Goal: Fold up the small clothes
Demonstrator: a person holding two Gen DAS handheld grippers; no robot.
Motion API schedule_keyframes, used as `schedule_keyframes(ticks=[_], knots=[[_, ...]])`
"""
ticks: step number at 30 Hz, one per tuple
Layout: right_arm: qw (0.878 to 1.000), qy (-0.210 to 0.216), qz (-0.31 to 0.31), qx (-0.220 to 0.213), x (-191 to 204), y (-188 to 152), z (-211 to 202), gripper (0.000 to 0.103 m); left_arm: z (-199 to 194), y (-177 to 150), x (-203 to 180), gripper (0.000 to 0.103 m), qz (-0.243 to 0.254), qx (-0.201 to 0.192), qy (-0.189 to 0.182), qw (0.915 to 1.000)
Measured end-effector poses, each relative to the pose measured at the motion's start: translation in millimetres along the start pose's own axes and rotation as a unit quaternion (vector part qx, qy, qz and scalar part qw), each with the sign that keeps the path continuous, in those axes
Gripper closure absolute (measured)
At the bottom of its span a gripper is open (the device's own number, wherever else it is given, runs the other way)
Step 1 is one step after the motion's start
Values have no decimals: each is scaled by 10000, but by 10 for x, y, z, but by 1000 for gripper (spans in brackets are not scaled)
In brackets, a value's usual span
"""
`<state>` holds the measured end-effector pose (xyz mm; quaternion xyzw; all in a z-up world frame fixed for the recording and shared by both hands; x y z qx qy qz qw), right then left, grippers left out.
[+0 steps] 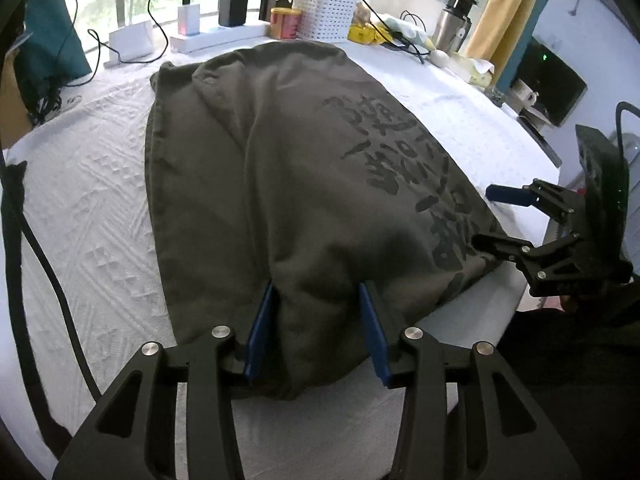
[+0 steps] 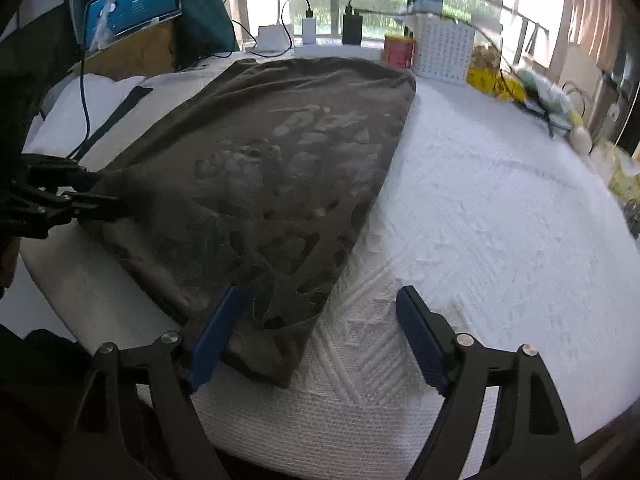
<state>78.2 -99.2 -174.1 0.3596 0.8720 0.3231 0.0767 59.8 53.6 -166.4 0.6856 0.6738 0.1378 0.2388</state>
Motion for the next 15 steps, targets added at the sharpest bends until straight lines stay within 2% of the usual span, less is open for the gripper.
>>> schedule_keyframes(ticks=[15], knots=[[9999,-23,144,-70,-229,329,-21,23,59,498,137,58,-174,-205,113,9996]])
Point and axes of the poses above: each gripper's, at about its wrist camera, not at the fingertips, and z roughly the way its jaws point, x to its left, y to its top, the point moved 7 cm from there along z, roughly the way its jaws point, and after that the axes turned 6 degrees about y, right-handed, at the moved point
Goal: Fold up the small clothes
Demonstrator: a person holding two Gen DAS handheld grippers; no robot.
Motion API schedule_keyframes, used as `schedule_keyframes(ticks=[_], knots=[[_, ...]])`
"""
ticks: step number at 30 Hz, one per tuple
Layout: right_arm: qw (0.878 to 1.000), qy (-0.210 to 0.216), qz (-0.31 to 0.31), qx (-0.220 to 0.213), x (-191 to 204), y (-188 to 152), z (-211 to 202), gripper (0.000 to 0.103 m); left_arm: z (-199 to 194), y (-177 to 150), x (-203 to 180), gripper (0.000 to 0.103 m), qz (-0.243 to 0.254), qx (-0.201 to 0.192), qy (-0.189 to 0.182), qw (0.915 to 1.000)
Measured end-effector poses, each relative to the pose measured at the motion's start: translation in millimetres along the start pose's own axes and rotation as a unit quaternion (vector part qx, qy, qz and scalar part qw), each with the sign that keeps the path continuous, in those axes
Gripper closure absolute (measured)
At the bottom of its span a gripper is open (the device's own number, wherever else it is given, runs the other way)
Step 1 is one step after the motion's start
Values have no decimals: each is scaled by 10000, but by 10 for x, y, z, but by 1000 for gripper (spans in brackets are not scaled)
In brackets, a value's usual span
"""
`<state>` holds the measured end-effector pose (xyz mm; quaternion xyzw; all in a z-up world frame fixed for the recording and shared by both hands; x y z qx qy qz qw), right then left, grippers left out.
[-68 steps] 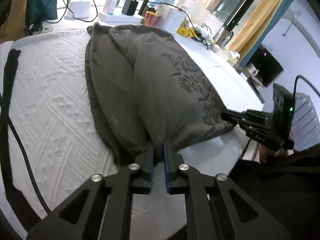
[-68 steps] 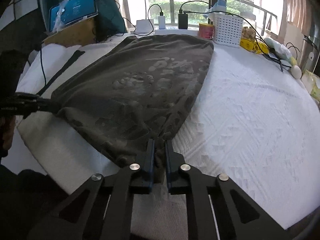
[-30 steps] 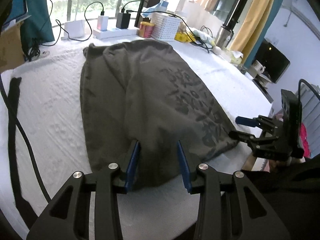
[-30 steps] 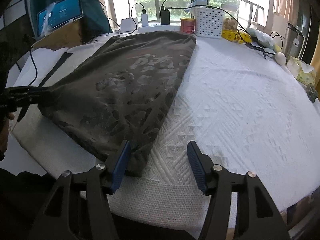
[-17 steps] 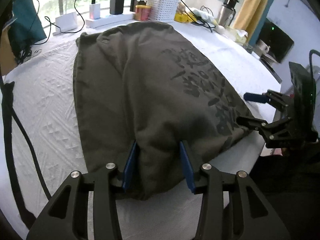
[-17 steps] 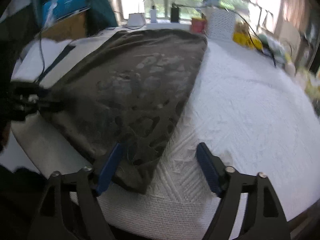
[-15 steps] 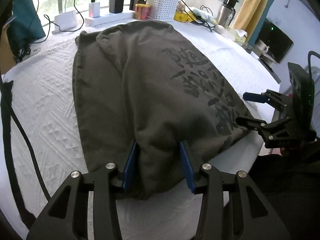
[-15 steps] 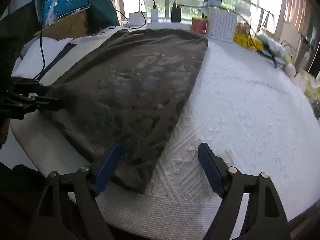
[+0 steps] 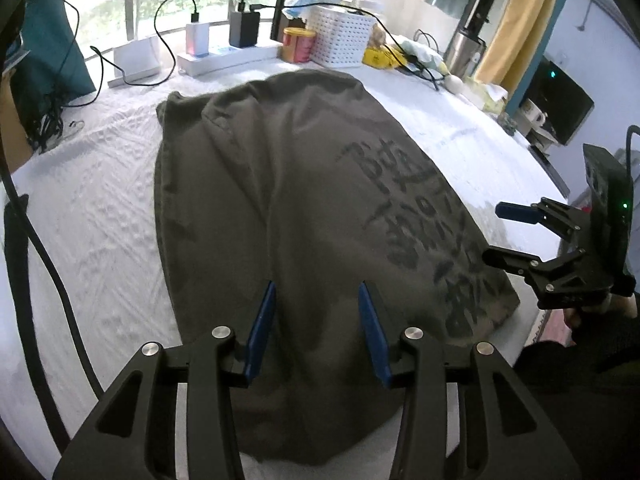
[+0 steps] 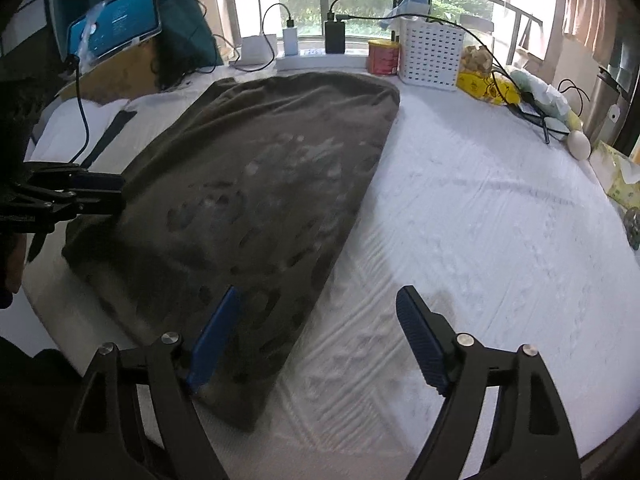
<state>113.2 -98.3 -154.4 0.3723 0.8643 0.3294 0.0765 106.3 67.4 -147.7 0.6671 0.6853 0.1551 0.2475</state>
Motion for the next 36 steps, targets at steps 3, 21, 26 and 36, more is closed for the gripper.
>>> schedule_keyframes(ticks=[3,21,26,36], knots=[[10000,-19,43,-11,-77,89,32,23,49,104,86,58,-122,23,21,9999],[9998,-108,146,3,-510,631,346,23,375,775,711,56,-919,-210,203,9953],[9996,-148,255,-20,-675,795,459,23,497,915,995,51,-1207,-340,293,9917],[9985,-5,517,-172,-892,1148,689,23,833,1124,1249,35,-1580,-476,-35,9863]])
Point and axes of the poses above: each gripper's, at about its wrist camera, not at the fingertips, and z roughly the way its jaws point, x to its left, y to its top, the point moved 7 cm from there along z, roughly the way its jaws point, and after that the axes turned 6 degrees about y, right-handed, at the moved point
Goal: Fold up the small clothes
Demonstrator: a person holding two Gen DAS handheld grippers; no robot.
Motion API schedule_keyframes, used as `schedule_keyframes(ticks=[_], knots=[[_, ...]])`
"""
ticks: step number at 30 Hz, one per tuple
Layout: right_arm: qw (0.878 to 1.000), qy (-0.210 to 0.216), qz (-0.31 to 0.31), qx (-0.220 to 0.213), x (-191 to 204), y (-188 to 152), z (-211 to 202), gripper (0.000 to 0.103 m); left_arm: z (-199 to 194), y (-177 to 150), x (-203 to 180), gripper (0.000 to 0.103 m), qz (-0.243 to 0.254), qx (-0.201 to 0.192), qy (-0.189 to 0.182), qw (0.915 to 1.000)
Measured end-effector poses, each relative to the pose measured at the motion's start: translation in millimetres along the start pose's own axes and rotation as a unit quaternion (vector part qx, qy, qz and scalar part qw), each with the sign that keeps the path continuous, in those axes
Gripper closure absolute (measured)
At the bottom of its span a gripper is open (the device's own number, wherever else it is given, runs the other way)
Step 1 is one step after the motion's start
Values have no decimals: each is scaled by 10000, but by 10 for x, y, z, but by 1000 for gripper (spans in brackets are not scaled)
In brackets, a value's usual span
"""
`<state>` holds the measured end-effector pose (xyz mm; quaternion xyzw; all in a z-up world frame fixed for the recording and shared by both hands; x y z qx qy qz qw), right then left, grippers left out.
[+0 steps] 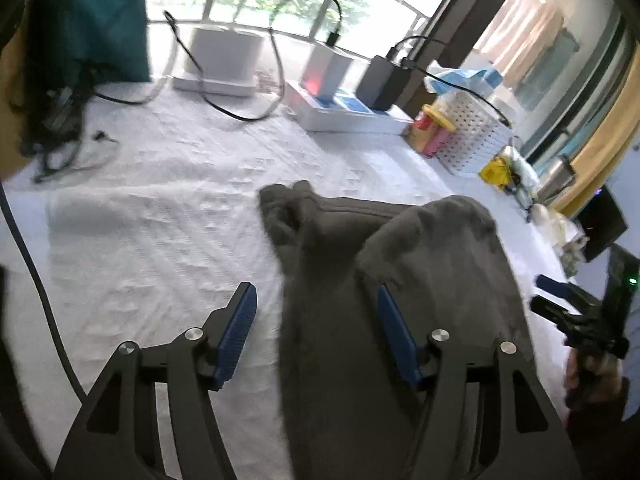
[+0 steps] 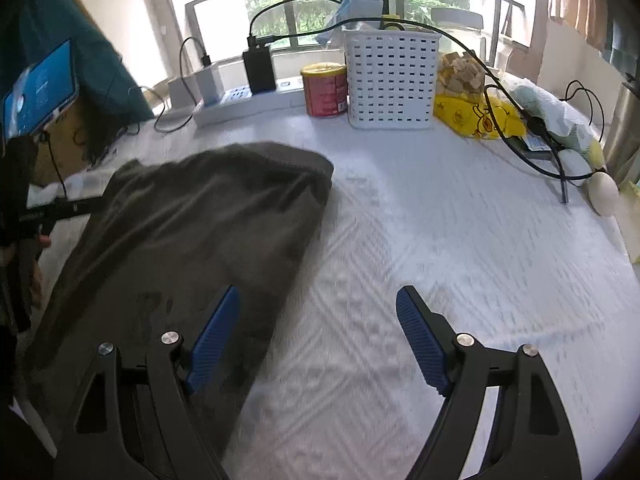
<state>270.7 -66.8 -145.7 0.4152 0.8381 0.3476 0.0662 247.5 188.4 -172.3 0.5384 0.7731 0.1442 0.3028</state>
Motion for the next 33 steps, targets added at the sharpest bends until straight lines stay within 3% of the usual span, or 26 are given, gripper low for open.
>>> schedule_keyframes(ticks=[3,7,12,26,29,33], knots=[[10000,70,58,7,-10,58,80,23,64,18,-147,23,310,10,-43,9995],[10000,67,18,-39,6,141,172,23,155,-37,-422,19,747,154,-239,9968],[9998,198,-11,1,92,199,323,23,273,-126,-633,15,1621,127,463,9856],[9974,319,-634,76,381,307,635,23,350,-34,-686,16,1487,83,368,9882],[9962,306,-810,98,465,312,658,33,332,-22,-674,24,1409,54,248,9897],[9951,453,-879,65,525,319,651,56,311,-16,-654,50,1315,25,159,9912]])
Point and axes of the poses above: each gripper's, at about its wrist camera, not at the fingertips, and z roughly the way its jaws point, x to its left, y to its top, the point moved 7 cm from there along z, roughly the way its jaws point, and after that the axes turned 6 degrees about y, right-handed, at the moved point
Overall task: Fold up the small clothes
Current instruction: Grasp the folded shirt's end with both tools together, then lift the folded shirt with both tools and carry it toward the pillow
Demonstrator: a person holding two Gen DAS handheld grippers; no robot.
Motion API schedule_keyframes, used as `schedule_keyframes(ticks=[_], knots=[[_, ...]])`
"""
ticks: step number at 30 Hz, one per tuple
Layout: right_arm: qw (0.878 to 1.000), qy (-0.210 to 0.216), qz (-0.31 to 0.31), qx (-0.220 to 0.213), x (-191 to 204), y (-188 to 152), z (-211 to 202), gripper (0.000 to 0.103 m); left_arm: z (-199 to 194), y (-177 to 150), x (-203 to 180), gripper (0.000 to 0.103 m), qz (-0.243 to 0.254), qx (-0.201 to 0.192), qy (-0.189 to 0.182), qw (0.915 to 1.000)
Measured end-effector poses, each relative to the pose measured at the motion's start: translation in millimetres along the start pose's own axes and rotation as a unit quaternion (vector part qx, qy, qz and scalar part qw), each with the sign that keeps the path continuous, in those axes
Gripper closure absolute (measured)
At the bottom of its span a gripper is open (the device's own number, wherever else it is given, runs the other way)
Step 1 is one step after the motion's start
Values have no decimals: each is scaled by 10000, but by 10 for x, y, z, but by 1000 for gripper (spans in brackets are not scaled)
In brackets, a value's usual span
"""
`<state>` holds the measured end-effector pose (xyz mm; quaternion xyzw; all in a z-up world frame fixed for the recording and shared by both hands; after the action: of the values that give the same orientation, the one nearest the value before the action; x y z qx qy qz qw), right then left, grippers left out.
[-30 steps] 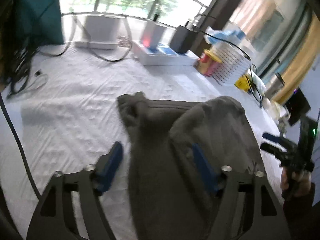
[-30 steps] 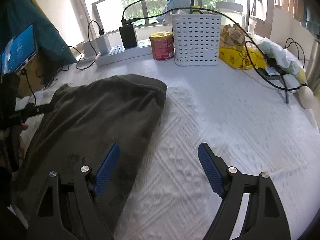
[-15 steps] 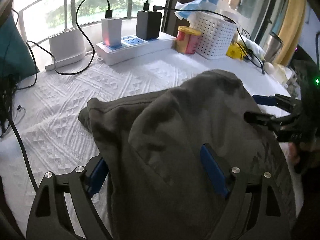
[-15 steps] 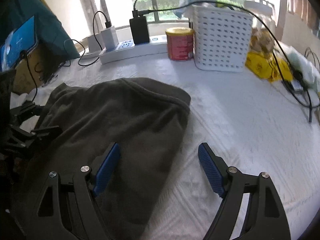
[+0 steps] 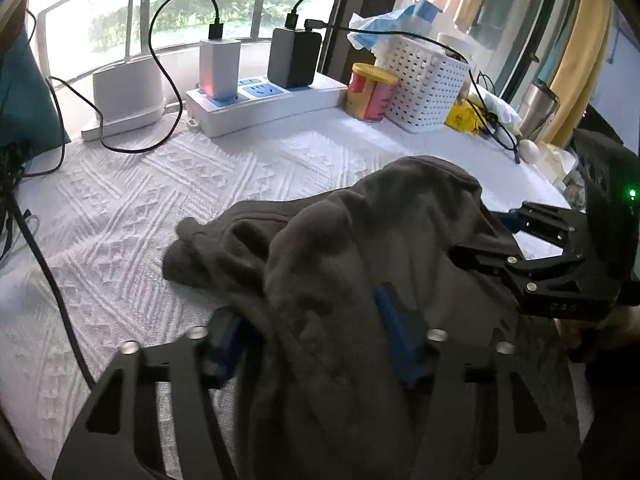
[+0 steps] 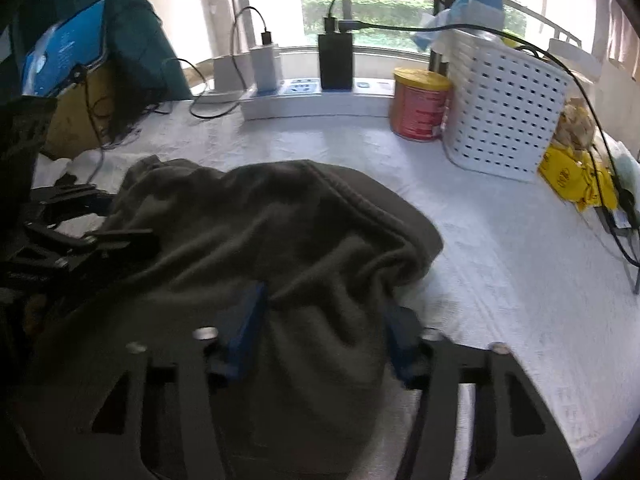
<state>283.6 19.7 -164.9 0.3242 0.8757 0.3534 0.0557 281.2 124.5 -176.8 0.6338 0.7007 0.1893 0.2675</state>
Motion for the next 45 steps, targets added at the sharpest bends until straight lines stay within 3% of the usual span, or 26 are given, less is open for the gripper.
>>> schedule_keyframes(ticks=[1,4,6,11,25,45], knots=[[10000,67,-35,-4,23,-6,-5,66,-3,0,-4,63,-8,0,-58,10000],[9998,168,-106,-3,92,-10,-4,78,-11,-8,-51,73,30,51,-241,9997],[9998,193,-96,-15,105,-14,-14,80,-29,-7,-67,75,27,46,-276,9996],[9996,215,-93,-132,151,4,-123,83,-119,-4,-121,76,-24,-57,-384,9992],[9957,-30,-169,-912,304,79,-868,83,-831,143,-506,77,258,-938,-530,9938],[9779,-538,-462,-1964,695,134,-1866,84,-1930,121,-955,79,764,-2152,-595,9717]])
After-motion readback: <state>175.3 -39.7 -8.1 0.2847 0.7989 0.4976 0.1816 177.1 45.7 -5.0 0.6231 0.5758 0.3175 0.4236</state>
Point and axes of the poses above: each gripper's, at about its wrist camera, not at the fingertips, and z roughly the way its jaws point, x to its left, y to its top, the point moved 7 cm from there along z, roughly the way its jaws point, and after that the axes turned 6 degrees about y, right-handed, at the moved point
